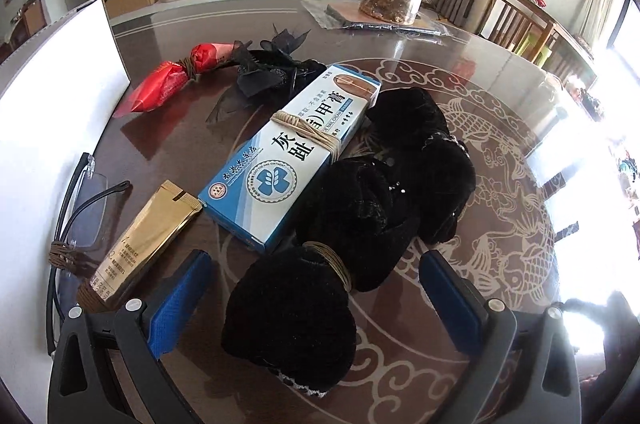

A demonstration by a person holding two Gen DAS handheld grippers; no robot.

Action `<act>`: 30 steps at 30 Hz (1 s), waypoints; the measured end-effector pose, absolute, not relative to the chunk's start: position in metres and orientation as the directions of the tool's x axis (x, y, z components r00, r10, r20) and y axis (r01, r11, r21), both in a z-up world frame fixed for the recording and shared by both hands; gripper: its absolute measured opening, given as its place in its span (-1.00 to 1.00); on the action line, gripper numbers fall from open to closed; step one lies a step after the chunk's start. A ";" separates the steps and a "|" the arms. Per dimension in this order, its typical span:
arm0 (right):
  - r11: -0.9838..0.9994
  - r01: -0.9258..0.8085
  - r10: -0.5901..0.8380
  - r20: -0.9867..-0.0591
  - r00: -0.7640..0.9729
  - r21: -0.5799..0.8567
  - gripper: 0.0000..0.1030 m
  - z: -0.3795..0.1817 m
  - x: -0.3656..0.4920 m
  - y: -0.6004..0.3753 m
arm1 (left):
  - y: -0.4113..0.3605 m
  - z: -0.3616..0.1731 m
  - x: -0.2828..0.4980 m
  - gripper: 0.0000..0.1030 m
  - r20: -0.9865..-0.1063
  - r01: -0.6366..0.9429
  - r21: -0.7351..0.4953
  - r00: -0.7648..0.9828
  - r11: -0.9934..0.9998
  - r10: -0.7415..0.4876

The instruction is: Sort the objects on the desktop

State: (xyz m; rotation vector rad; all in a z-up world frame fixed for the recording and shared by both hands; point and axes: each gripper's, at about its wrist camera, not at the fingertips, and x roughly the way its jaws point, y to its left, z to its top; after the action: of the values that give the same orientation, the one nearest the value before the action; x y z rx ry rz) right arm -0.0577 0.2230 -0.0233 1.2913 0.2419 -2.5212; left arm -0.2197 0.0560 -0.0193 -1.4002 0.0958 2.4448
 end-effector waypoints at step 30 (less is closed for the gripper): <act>-0.941 0.337 -0.186 -0.813 -0.552 -0.014 1.00 -0.023 -0.058 0.223 | 0.002 -0.026 -0.062 1.00 -0.823 -0.223 0.002 -0.555 -0.975 0.125</act>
State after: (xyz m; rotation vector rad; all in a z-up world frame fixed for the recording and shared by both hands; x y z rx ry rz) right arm -0.0579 0.2229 -0.0233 1.2916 0.2422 -2.5205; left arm -0.0617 0.0020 -0.0263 -1.3648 0.1577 2.6029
